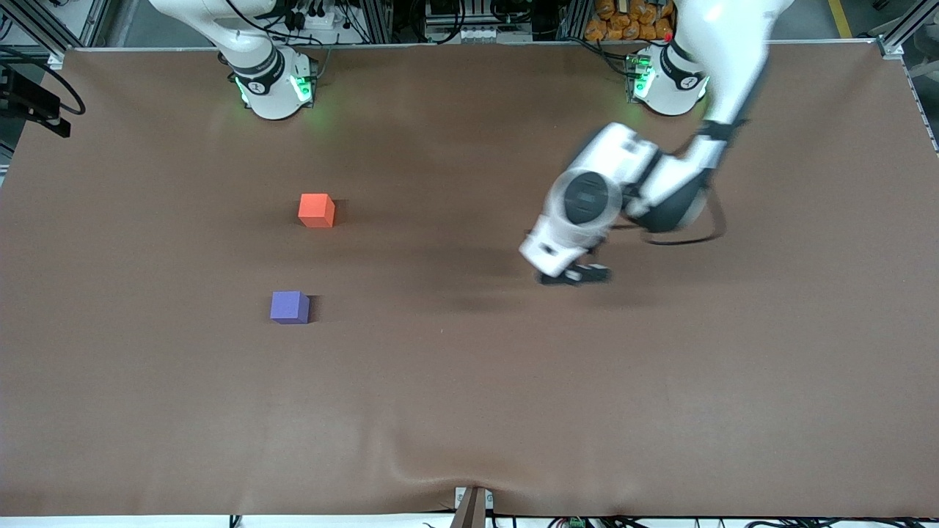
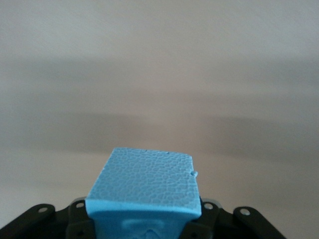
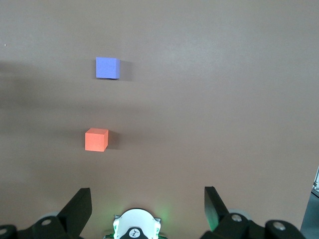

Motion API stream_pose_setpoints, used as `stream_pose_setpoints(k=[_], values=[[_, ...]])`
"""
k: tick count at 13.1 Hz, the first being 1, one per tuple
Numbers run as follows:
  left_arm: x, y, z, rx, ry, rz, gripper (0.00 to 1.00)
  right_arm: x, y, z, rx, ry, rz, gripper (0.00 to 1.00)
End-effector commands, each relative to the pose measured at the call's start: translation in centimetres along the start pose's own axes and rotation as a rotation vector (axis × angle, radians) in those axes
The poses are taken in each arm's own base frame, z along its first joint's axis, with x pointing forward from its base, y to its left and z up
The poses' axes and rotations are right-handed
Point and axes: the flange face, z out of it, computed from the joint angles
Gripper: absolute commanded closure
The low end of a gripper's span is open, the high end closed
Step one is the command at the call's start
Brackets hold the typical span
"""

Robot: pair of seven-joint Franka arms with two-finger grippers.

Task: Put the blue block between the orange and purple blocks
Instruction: 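Carry the blue cube with the left gripper toward the table middle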

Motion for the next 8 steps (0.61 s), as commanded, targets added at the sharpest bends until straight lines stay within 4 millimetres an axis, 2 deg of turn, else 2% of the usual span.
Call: stream_pose_setpoints(k=[1,3,5,6,8], values=[[-2.8,8.4,5.3,0.030,-0.041,-0.036,0.79,0.0,0.0,-0.4,0.009,0.000,0.000,0.00],[-4.0,12.6,7.8,0.030,-0.025,-0.069,0.79,0.0,0.0,-0.4,0.008,0.003,0.000,0.00],[-5.3,15.5,9.3,0.012,0.038,-0.073,0.79,0.1,-0.3,-0.4,0.009,0.005,-0.005,0.00],[-5.8,16.5,10.2,0.003,0.071,-0.080,0.78,0.2,-0.4,-0.3,0.009,0.001,-0.007,0.00],[-6.4,17.6,12.5,0.004,0.101,-0.061,0.66,0.2,-0.4,-0.3,0.009,0.001,-0.008,0.00]])
